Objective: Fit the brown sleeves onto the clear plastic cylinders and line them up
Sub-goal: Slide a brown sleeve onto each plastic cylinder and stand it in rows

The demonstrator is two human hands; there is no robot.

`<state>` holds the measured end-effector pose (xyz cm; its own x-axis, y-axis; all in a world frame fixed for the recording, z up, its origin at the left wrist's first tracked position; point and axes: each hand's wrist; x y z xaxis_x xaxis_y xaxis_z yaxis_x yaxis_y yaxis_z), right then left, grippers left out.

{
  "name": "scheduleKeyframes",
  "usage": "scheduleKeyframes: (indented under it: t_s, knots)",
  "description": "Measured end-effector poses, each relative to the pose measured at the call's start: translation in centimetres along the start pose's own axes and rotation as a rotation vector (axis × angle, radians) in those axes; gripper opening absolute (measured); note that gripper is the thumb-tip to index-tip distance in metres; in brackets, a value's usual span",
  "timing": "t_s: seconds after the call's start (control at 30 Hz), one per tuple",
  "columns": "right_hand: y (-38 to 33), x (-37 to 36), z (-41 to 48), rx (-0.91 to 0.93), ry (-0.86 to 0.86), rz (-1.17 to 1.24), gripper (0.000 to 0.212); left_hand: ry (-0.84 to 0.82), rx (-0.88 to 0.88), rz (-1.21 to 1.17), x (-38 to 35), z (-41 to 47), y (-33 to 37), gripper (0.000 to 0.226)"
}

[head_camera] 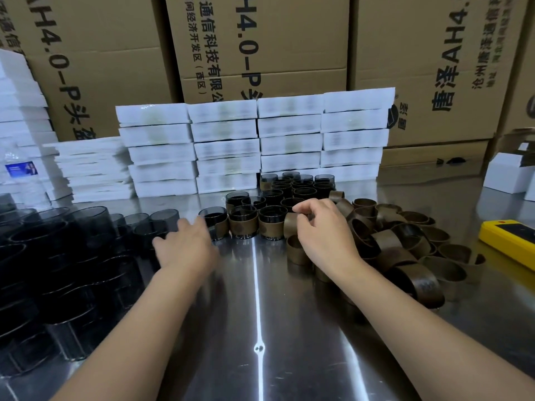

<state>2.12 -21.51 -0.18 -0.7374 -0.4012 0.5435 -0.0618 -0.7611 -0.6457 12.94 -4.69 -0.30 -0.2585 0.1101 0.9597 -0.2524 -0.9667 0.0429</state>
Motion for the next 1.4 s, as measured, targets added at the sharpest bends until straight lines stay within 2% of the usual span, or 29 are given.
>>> scheduleKeyframes:
  t_s: [0.1,0.2,0.33,0.47,0.7,0.8,1.0,1.17,1.3,1.4]
  knots:
    - [0.6,-0.1,-0.1,0.094,-0.025,-0.443,0.027,0.046,-0.233,-0.051,-0.6,-1.3,2.0,0.067]
    - [0.6,-0.2,-0.3,0.123,-0.101,-0.656,0.031,0.081,-0.476,-0.207,-1.3,-2.7,3.8,0.074]
    - [0.5,-0.3,-0.5,0.126,-0.157,-0.724,0.033,-0.02,-0.61,-0.378,-1.6,-3.0,4.5,0.082]
    - [0.4,-0.4,-0.5,0.122,-0.205,-0.745,0.033,0.001,-0.634,-0.341,-1.9,-2.5,4.2,0.075]
    - [0.3,-0.5,-0.8,0.13,-0.298,-0.764,0.027,-0.03,-0.673,-0.503,-2.4,-1.3,3.2,0.07]
    - [0.3,-0.7,-0.7,0.125,-0.27,-0.617,0.025,-0.047,-0.62,-0.559,-2.8,-1.0,3.0,0.068]
    - [0.1,-0.6,-0.4,0.073,-0.201,-0.094,0.012,-0.043,-0.498,-0.6,-2.9,-0.6,2.6,0.08]
    - [0.0,-0.5,0.2,-0.111,-0.163,0.219,0.016,-0.017,-0.466,-0.617,-3.1,-0.3,2.2,0.082]
    - [-0.3,-0.8,0.7,-0.319,-0.185,0.612,0.022,-0.01,-0.395,-0.631,-3.1,0.0,1.8,0.084]
    - [-0.4,-0.5,0.8,-0.428,-0.213,0.81,0.022,0.006,-0.32,-0.683,-3.1,0.0,1.7,0.086]
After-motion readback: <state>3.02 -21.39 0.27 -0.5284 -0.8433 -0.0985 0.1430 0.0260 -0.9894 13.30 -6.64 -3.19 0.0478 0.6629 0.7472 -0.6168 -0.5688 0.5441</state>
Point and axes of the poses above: each hand's wrist, its own z-axis towards the middle knuckle, its own x-axis out of the back of the hand, y = z × x, and after that the axes turned 2 degrees about -z, right-handed
